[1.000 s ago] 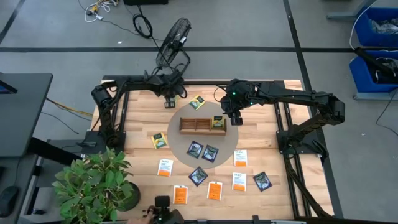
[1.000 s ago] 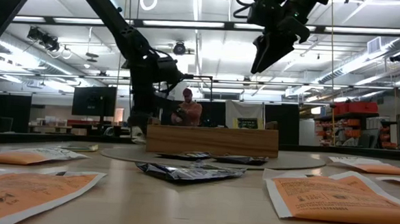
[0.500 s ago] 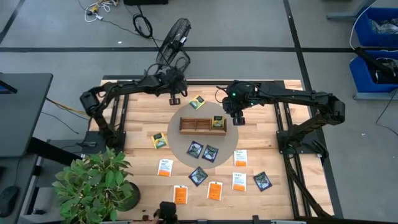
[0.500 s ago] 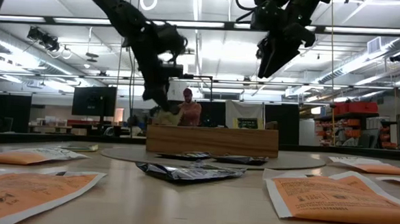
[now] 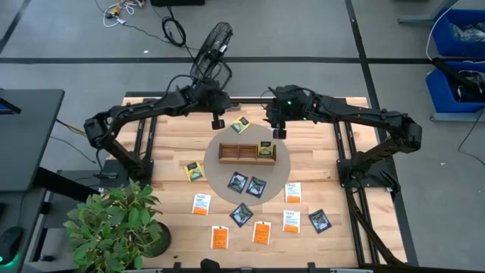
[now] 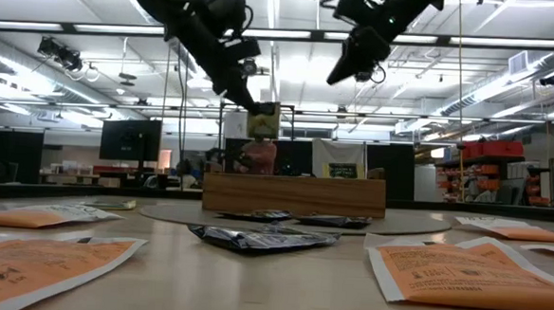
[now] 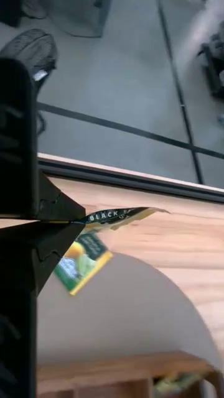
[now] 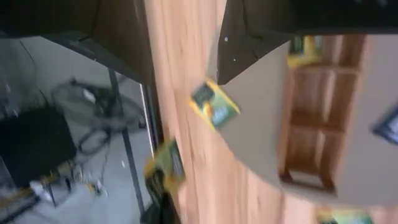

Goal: Pick & Place Tea
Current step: Put the yellow tea bag into the right section of the wooden organizer

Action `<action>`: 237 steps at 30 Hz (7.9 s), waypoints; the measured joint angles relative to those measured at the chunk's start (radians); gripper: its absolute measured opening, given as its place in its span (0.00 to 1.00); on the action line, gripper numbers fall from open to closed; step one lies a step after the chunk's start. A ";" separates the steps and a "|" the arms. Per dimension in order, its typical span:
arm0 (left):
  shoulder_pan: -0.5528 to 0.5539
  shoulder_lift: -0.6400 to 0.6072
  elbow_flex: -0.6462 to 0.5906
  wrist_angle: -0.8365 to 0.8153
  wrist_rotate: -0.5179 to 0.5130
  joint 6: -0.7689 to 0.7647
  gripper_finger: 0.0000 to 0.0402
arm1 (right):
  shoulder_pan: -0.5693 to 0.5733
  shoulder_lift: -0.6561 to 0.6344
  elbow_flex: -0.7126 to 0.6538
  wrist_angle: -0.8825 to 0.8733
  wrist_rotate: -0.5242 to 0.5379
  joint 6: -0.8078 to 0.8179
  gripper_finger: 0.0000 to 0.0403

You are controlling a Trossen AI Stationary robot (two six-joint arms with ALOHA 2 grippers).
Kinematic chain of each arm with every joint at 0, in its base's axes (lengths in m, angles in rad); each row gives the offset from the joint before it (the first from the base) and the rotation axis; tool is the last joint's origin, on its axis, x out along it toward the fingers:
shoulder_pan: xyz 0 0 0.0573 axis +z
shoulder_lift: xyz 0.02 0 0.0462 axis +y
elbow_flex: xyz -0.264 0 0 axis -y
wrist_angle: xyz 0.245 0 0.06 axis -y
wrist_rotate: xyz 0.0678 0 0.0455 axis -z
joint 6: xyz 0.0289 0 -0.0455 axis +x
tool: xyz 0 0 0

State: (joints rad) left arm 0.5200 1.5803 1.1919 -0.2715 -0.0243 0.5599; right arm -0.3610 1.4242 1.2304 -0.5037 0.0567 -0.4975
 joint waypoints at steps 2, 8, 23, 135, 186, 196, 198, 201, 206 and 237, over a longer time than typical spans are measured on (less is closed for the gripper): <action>-0.016 -0.005 0.000 0.010 0.003 0.000 0.01 | 0.000 0.000 0.000 0.042 -0.041 0.011 0.48; -0.072 -0.012 0.000 0.038 0.004 0.002 0.01 | 0.000 0.002 0.000 0.091 -0.043 0.018 0.48; -0.210 -0.023 0.000 0.117 0.003 0.012 0.01 | 0.046 0.003 0.000 0.122 -0.144 0.070 0.48; -0.264 -0.039 0.000 -0.061 -0.136 0.025 0.51 | -0.078 -0.111 -0.697 0.680 -0.372 0.332 0.04; -0.264 -0.039 0.000 -0.055 -0.136 0.026 0.51 | -0.116 0.014 -0.668 0.763 -0.391 0.279 0.22; -0.264 -0.039 0.000 -0.055 -0.135 0.026 0.51 | -0.116 0.016 -0.668 0.774 -0.442 0.279 0.22; -0.264 -0.039 0.000 -0.055 -0.135 0.027 0.51 | -0.116 0.016 -0.668 0.774 -0.442 0.282 0.22; -0.264 -0.039 0.000 -0.055 -0.135 0.026 0.51 | -0.116 0.016 -0.668 0.774 -0.441 0.284 0.22; -0.264 -0.039 0.000 -0.055 -0.135 0.027 0.51 | -0.116 0.016 -0.668 0.774 -0.441 0.287 0.21; -0.264 -0.039 0.000 -0.055 -0.135 0.026 0.51 | -0.105 0.014 -0.668 0.790 -0.432 0.273 0.00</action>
State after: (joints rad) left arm 0.2562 1.5414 1.1919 -0.3264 -0.1597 0.5861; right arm -0.4664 1.4384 0.5629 0.2859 -0.3752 -0.2247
